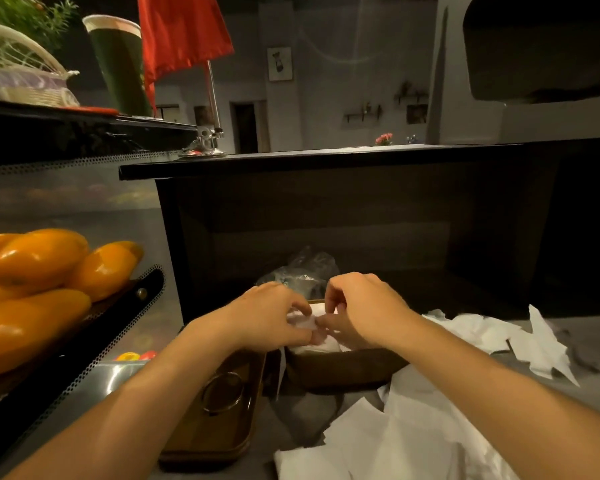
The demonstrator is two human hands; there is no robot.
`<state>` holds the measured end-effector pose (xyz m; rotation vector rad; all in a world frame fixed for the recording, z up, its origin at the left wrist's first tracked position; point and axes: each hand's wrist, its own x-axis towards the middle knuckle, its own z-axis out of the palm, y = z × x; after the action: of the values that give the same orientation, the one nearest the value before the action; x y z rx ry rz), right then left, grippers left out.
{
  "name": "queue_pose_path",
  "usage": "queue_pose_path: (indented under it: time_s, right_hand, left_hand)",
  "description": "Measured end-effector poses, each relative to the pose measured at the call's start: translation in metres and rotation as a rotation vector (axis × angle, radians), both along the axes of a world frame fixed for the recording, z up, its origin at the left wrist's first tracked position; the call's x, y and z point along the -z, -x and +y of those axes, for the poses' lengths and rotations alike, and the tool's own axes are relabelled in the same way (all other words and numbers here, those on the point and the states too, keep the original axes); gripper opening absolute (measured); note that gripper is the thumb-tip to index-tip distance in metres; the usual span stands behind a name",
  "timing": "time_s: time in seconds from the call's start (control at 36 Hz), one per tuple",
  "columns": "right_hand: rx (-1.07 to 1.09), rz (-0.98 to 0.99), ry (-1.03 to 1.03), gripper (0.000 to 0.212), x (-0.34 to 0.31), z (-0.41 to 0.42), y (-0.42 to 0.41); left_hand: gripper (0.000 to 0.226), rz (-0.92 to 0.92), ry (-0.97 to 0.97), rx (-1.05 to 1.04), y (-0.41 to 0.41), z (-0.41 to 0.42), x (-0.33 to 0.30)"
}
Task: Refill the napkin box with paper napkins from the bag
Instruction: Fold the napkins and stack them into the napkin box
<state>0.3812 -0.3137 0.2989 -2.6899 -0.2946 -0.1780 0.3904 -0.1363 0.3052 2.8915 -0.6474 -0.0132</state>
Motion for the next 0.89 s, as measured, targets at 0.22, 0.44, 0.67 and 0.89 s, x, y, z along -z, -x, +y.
queue_pose_path:
  time_s: [0.22,0.44,0.67,0.89]
  right_hand:
    - [-0.317,0.23,-0.044,0.018,0.004,-0.011,0.004]
    - [-0.278,0.258,0.076,0.025,-0.009,-0.007,0.004]
    - [-0.121,0.027,-0.117,0.012,-0.03,-0.041,0.023]
    - [-0.403,0.371,0.063,0.015,-0.035,-0.074,0.097]
  left_hand:
    - [0.062,0.038,-0.099,-0.039,0.007,0.0,-0.015]
    - [0.049,0.129,-0.157,-0.107,0.0,-0.011,-0.018]
    - [0.012,-0.104,0.41,-0.169,0.027,-0.019,-0.021]
    - [0.017,-0.073,0.679,0.01,0.103,-0.05,0.004]
